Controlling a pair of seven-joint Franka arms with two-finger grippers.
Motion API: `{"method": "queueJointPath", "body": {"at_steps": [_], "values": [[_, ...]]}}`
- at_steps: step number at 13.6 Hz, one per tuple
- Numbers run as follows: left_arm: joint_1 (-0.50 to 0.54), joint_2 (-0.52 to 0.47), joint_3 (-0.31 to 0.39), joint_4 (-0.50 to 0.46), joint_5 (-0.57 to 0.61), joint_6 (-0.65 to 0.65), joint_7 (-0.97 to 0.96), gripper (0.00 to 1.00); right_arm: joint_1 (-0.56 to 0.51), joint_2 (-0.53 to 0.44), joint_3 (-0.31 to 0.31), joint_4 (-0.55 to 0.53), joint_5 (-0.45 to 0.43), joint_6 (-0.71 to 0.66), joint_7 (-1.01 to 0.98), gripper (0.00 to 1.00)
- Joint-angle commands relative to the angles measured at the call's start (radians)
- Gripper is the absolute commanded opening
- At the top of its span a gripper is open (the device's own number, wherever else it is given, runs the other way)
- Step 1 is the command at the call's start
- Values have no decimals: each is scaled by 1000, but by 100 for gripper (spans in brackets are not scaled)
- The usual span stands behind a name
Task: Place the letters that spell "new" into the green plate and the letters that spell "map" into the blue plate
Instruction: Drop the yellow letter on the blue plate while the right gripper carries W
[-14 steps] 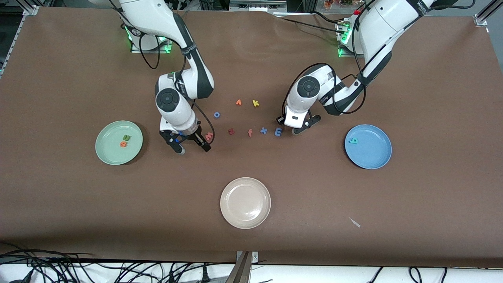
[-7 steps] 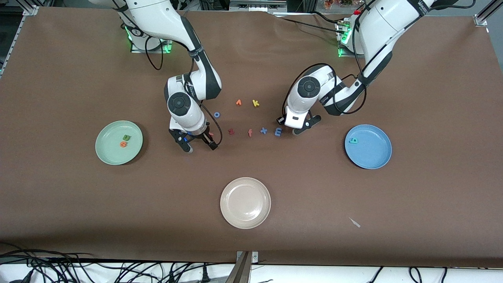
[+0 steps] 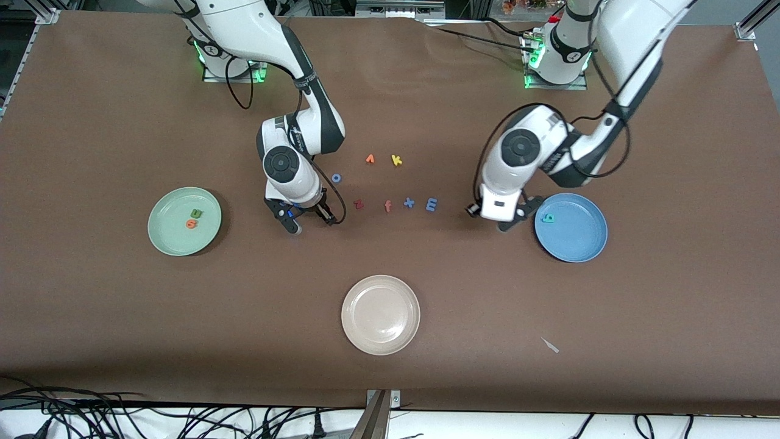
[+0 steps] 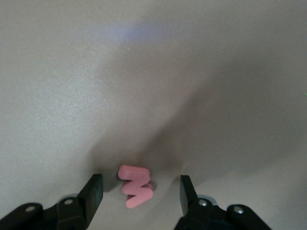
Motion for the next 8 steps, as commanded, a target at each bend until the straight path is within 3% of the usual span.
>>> {"method": "queueJointPath", "body": {"at_steps": [1, 2, 5, 8], "values": [[186, -1, -80, 24, 10, -85, 177, 10, -6, 19, 8, 25, 19, -4, 5, 55], [274, -1, -115, 24, 10, -123, 265, 10, -6, 19, 8, 26, 19, -5, -1, 47], [443, 7, -147, 21, 8, -206, 502, 11, -9, 19, 8, 26, 17, -8, -8, 2], [527, 53, -138, 14, 19, -212, 645, 14, -30, 11, 3, 72, 17, -78, -85, 0]]}}
